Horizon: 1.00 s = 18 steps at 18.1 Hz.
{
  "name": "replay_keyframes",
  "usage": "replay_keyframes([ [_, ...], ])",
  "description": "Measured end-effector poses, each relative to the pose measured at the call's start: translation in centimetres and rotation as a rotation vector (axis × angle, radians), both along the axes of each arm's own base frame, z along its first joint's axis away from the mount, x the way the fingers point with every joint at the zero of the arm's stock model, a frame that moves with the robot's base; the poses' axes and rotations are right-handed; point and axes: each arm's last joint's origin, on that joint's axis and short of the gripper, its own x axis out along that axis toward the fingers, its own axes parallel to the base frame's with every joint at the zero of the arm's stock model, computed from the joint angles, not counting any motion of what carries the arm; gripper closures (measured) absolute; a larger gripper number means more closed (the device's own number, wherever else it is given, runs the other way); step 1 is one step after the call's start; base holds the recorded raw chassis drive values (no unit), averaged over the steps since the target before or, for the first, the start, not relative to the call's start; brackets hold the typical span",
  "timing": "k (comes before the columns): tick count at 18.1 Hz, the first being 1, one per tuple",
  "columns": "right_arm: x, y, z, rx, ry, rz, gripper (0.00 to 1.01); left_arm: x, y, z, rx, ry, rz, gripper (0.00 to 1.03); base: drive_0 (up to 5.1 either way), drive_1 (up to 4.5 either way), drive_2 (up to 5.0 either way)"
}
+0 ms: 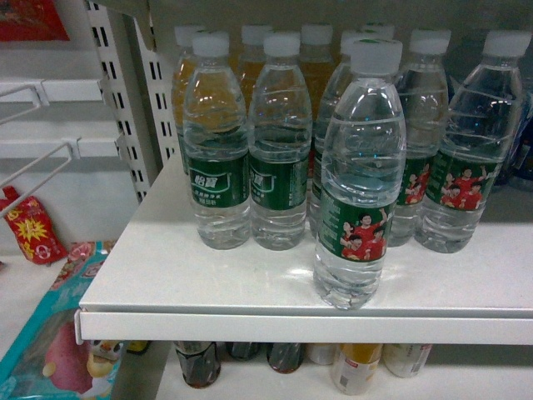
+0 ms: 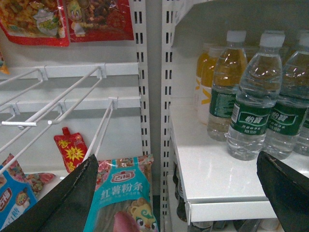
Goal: Move water from second to third shelf
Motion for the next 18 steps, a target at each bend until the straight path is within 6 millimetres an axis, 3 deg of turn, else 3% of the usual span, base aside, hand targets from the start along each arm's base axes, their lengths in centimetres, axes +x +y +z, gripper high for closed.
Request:
replay_keyframes([
  [1,0.00,0.00,0.00,0.000,0.000,0.000,0.01,0.00,0.00,0.00,0.000,0.000,0.000,0.05,0.0,0.00,0.0],
  [18,0.00,0.00,0.00,0.000,0.000,0.000,0.03,0.00,0.00,0.00,0.000,0.000,0.000,0.05,0.0,0.00,0.0],
])
